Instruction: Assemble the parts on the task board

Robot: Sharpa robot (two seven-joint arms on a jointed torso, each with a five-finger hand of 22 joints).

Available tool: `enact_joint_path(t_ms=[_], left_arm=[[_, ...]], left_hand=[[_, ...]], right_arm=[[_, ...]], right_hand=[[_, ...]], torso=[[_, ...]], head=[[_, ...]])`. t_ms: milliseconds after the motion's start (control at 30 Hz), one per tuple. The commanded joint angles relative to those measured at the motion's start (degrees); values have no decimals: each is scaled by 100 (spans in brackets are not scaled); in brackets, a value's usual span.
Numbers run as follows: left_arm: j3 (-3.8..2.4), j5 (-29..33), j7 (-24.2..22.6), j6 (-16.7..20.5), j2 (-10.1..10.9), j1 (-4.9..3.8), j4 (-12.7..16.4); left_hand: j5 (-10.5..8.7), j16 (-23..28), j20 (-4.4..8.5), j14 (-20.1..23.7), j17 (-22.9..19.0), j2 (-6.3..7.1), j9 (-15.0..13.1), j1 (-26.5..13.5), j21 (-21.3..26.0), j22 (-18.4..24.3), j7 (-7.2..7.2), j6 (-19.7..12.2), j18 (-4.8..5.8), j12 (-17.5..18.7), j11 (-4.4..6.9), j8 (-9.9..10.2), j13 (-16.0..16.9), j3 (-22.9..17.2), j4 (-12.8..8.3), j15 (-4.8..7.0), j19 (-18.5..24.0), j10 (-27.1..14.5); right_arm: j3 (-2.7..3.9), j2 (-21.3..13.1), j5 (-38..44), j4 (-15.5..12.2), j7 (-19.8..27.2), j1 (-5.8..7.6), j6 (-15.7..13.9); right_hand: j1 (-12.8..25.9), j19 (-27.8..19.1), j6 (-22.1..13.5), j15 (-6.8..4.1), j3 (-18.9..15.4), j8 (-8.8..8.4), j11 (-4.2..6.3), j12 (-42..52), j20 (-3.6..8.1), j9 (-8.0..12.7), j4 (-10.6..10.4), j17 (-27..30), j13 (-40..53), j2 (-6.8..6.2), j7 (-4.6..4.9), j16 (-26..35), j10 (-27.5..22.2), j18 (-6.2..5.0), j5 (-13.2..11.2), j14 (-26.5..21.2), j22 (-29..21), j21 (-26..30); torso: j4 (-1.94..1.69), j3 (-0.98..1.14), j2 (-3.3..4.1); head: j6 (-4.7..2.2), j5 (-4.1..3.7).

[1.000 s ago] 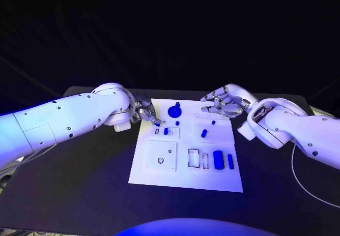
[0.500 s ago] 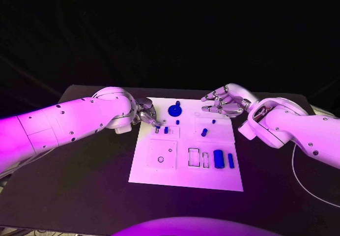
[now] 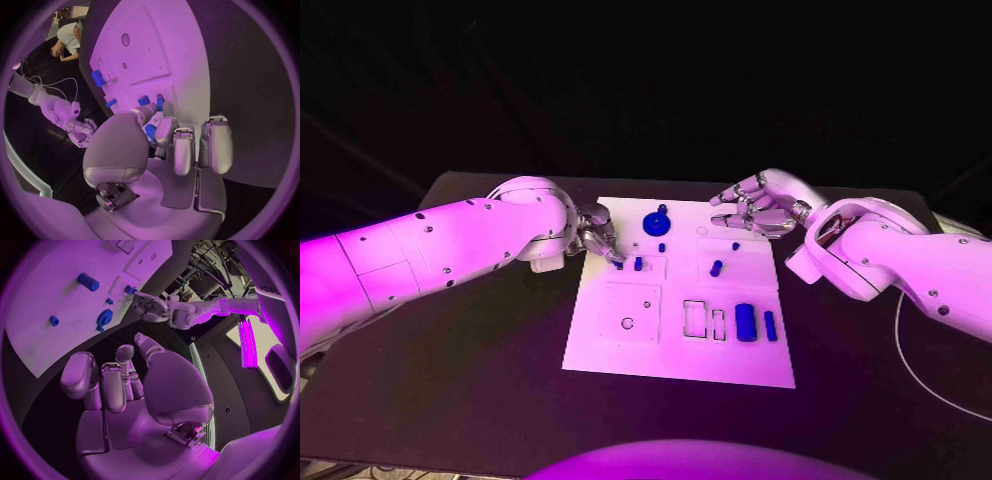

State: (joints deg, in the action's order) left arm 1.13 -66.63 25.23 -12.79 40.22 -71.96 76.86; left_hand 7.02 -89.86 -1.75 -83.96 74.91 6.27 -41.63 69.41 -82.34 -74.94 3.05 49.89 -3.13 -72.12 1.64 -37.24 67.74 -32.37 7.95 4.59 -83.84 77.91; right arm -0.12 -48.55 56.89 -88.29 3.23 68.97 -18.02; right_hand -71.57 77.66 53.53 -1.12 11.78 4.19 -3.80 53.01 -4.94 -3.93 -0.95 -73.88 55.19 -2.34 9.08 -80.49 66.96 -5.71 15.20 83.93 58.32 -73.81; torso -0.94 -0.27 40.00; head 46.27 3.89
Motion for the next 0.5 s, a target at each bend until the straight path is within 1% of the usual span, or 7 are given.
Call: enact_joint_path(t_ms=[33, 200, 300, 500], left_arm=[[-1, -87, 56, -301, -6, 4, 5], [-1, -91, 51, -392, -5, 6, 12], [-1, -92, 52, -403, -10, 7, 7], [-1, -93, 56, -408, -17, 8, 7]], left_hand=[[17, -14, 13, -604, 1509, -45, -9, 38, -25, -565, -46, 43, 62, -15, -4, -39, -3, -721, -673, 20, -105, 36], [17, -14, 14, -604, 1509, -41, -9, 37, -5, -540, -47, 46, 55, 29, -3, -41, -58, -727, -676, 20, -92, 8], [17, -14, 14, -604, 1509, -41, -9, 37, -5, -540, -47, 46, 55, 29, -3, -41, -58, -727, -676, 20, -92, 8], [17, -14, 14, -604, 1509, -37, -10, 33, 1, -534, -48, 49, 54, 58, -3, -42, -94, -735, -679, 19, -88, -10]], right_arm=[[0, 2, 7, -3, 17, -6, 71], [0, 0, 7, -4, 18, -11, 76], [0, 0, 7, -6, 19, -13, 78], [0, -2, 7, -9, 20, -15, 81]], right_hand=[[6, -39, 33, 20, 15, 32, 10, 0, 2, -7, -33, 2, 3, 25, -12, 17, -13, -31, 35, 286, -5, 33], [6, -39, 33, 20, 15, 32, 10, 0, 2, -7, -33, 2, 3, 25, -12, 17, -13, -31, 35, 286, -5, 33], [6, -39, 33, 20, 15, 32, 10, 0, 2, -7, -33, 2, 3, 25, -12, 17, -13, -31, 35, 286, -5, 33], [6, -39, 33, 20, 15, 32, 10, 0, 2, -7, -33, 2, 3, 25, -12, 17, -13, -31, 35, 286, -5, 33]], torso=[[3, -1, 1], [-3, -4, 1], [-1, 1, -1], [-1, 0, -1]], head=[[6, -12], [-1, -23], [9, -14], [17, -14]])
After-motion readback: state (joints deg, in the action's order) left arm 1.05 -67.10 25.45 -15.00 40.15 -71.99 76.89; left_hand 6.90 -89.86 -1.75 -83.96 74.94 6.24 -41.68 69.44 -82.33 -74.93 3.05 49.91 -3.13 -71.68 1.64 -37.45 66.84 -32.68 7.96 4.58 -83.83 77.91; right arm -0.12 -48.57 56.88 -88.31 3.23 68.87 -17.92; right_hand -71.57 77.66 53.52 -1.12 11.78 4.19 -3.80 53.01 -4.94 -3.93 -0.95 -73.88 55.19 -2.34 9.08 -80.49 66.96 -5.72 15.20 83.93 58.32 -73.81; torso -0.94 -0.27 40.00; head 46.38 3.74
